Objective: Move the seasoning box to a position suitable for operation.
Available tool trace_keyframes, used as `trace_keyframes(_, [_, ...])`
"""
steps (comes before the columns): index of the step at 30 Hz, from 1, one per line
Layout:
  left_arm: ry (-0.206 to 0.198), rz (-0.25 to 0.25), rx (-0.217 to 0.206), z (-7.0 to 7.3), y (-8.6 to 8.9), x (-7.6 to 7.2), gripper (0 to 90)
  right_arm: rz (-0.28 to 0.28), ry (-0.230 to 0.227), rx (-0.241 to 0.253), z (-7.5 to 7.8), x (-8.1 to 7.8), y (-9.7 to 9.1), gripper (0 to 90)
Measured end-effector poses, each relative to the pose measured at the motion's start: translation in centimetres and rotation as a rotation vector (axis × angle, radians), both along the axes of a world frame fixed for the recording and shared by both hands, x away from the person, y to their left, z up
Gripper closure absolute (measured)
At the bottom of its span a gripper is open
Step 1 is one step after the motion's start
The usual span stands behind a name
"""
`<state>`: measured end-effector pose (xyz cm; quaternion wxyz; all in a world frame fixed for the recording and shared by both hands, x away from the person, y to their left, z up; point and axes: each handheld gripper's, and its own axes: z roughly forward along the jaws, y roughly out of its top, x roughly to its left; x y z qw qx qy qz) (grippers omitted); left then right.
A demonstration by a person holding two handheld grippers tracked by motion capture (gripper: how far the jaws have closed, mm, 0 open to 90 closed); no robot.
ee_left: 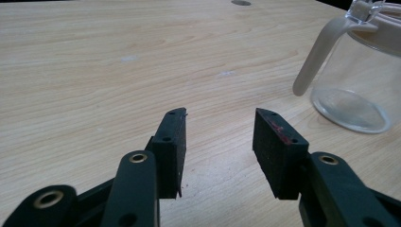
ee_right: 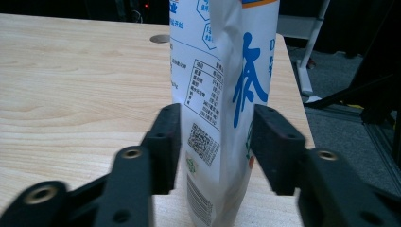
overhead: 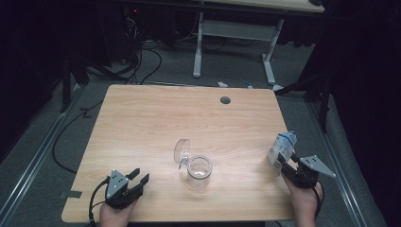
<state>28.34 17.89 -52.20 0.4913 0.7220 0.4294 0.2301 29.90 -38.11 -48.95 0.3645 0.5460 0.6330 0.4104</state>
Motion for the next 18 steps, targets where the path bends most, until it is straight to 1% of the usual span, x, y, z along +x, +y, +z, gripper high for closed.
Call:
trace_keyframes(1, [-0.003,0.004,0.006,0.01,0.15,-0.03,55.2,-0.009,0.003,-0.006,0.02,0.07,0.07,59.6])
trace_keyframes(4, [0.001,0.009,-0.002,0.0,0.37,-0.06,55.3,-0.022,-0.009,-0.01,0.08,0.09,0.08,67.2])
trace_keyframes(5, [0.001,0.011,-0.003,-0.01,0.42,-0.07,55.3,-0.018,-0.008,-0.006,0.09,0.1,0.05,68.6])
trace_keyframes(8, [0.002,0.014,-0.001,-0.04,0.51,-0.11,55.2,-0.022,-0.025,-0.013,0.15,-0.06,0.06,78.3])
trace_keyframes(10, [0.003,0.016,-0.003,-0.06,0.56,-0.14,55.1,-0.015,-0.026,-0.013,0.17,-0.06,0.04,79.7])
trace_keyframes(13, [0.006,0.018,-0.003,-0.1,0.61,-0.13,55.1,0.001,-0.03,-0.013,0.09,-0.13,-0.12,84.9])
trace_keyframes(15, [0.002,0.02,0.002,-0.11,0.58,-0.11,55.0,0.01,-0.032,-0.006,0.05,-0.19,-0.26,86.2])
trace_keyframes(18, [0.005,0.015,-0.001,-0.15,0.48,-0.1,54.8,0.024,-0.033,-0.006,0.03,-0.26,-0.4,87.7])
